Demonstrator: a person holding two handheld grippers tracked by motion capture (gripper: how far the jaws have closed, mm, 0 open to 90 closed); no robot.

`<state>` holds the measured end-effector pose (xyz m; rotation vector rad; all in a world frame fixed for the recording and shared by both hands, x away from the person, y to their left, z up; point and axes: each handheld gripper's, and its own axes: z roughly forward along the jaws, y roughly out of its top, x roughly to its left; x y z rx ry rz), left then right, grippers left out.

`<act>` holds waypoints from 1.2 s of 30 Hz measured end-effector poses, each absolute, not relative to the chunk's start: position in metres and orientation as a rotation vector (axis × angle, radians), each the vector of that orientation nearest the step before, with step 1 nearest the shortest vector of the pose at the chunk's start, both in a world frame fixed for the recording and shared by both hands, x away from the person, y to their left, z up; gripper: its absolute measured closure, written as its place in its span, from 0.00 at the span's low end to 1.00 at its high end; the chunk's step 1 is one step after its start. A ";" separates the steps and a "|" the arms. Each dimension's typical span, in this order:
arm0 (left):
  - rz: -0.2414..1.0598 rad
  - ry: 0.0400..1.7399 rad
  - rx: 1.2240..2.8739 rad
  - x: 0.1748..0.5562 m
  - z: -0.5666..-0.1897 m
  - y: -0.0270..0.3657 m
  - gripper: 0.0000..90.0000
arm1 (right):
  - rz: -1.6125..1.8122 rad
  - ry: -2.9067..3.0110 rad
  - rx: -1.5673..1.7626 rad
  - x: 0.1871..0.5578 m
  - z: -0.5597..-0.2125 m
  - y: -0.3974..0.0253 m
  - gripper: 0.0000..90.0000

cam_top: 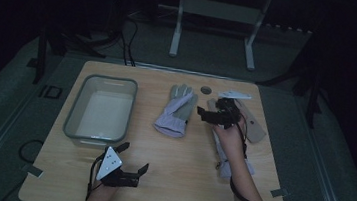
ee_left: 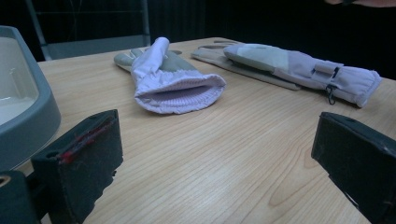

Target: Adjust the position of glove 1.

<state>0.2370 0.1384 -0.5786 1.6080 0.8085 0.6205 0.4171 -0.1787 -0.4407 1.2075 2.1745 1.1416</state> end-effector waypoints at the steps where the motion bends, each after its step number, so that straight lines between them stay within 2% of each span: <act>1: 0.620 0.808 1.611 0.237 -0.579 0.139 0.02 | 1.136 2.180 1.204 0.419 -0.442 -0.174 0.24; 5: 0.614 0.811 1.609 0.237 -0.578 0.139 0.02 | 1.124 2.211 1.199 0.428 -0.449 -0.157 0.25; 7: 0.611 0.812 1.609 0.238 -0.578 0.139 0.02 | 1.127 2.225 1.183 0.431 -0.454 -0.150 0.29; 24: 0.602 0.807 1.604 0.238 -0.579 0.139 0.02 | 0.995 2.289 1.241 0.477 -0.492 -0.099 0.29; 36: 0.597 0.806 1.611 0.238 -0.578 0.139 0.02 | 0.889 2.272 1.338 0.505 -0.520 -0.085 0.26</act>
